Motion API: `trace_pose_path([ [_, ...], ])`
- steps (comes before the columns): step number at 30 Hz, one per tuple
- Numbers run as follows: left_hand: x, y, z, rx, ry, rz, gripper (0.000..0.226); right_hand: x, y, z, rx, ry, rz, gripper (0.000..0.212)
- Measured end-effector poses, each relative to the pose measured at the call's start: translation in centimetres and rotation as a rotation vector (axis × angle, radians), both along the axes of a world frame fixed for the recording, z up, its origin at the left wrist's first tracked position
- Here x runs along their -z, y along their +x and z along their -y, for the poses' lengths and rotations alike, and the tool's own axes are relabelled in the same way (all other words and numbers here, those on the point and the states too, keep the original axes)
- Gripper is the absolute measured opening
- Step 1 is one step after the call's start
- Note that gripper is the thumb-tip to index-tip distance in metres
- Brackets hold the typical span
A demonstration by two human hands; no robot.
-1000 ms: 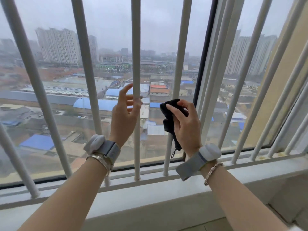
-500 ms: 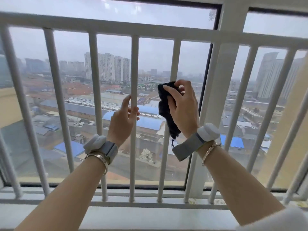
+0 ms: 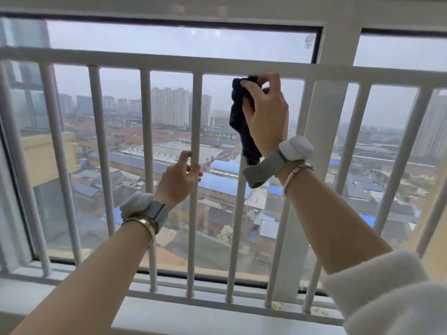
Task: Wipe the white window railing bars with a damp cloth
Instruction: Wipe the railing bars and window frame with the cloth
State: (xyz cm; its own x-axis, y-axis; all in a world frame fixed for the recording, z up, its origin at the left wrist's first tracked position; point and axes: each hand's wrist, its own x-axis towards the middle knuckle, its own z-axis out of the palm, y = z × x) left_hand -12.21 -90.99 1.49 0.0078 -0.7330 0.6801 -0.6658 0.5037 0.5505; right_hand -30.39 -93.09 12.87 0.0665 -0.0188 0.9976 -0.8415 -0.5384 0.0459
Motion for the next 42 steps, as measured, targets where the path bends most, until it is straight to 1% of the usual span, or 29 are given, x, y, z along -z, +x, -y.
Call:
trace_pose_path([
  [4, -0.1, 0.2, -0.2, 0.016, 0.025, 0.027, 0.020, -0.5, 1.3, 0.0, 0.041, 0.038, 0.043, 0.020],
  [6, -0.2, 0.4, -0.3, 0.015, 0.029, 0.023, 0.020, -1.2, 2.1, 0.0, 0.077, 0.033, 0.055, 0.022],
  [8, -0.1, 0.3, -0.1, 0.007, 0.028, 0.012, 0.019, -1.2, 2.3, 0.1, 0.064, 0.014, 0.108, 0.021],
  [10, 0.0, 0.2, 0.0, -0.003, 0.022, 0.009, 0.019, -0.7, 2.2, 0.1, -0.021, -0.003, 0.206, 0.019],
  [13, 0.0, 0.2, 0.1, 0.000, 0.025, 0.012, 0.020, 0.2, 2.7, -0.3, -0.171, 0.033, 0.416, 0.015],
  [14, -0.1, 0.2, 0.1, -0.016, 0.019, 0.016, 0.020, 0.4, 2.8, -0.4, -0.212, 0.050, 0.455, 0.015],
  [16, 0.0, 0.0, 0.0, -0.024, 0.018, 0.012, 0.021, 2.1, 2.7, -1.0, -0.171, 0.101, 0.449, 0.016],
  [20, 0.5, 0.1, -0.1, -0.029, -0.019, -0.003, 0.023, 8.4, 2.6, -1.6, -0.075, 0.209, 0.314, 0.019],
  [24, 0.9, 0.3, 0.3, -0.017, -0.077, -0.010, 0.024, 13.1, 3.0, -1.8, -0.037, 0.264, 0.326, 0.019],
  [28, 1.3, 0.6, 0.7, -0.049, -0.167, 0.016, 0.026, 13.9, 2.3, -3.1, -0.048, 0.300, 0.293, 0.017],
  [31, 1.7, 0.4, 1.2, -0.063, -0.183, -0.010, 0.027, 13.1, 0.6, -4.6, 0.005, 0.278, 0.248, 0.018],
  [34, 1.8, -0.4, 1.2, -0.084, -0.175, -0.064, 0.032, 11.6, -1.9, -6.7, 0.036, 0.224, 0.333, 0.017],
  [35, 1.7, -1.0, 1.0, -0.105, -0.215, -0.104, 0.036, 10.9, -3.0, -7.3, 0.038, 0.215, 0.367, 0.016],
  [38, 1.2, -2.6, 0.2, -0.254, -0.465, -0.183, 0.046, 8.4, -5.6, -8.0, 0.069, 0.180, 0.422, 0.016],
  [40, 0.4, -4.5, -0.2, -0.199, -0.595, -0.218, 0.044, 6.6, -7.4, -7.9, 0.096, 0.172, 0.422, 0.017],
  [42, -0.4, -6.4, -0.2, -0.055, -0.627, -0.210, 0.040, 4.6, -8.2, -7.2, 0.105, 0.164, 0.393, 0.017],
])
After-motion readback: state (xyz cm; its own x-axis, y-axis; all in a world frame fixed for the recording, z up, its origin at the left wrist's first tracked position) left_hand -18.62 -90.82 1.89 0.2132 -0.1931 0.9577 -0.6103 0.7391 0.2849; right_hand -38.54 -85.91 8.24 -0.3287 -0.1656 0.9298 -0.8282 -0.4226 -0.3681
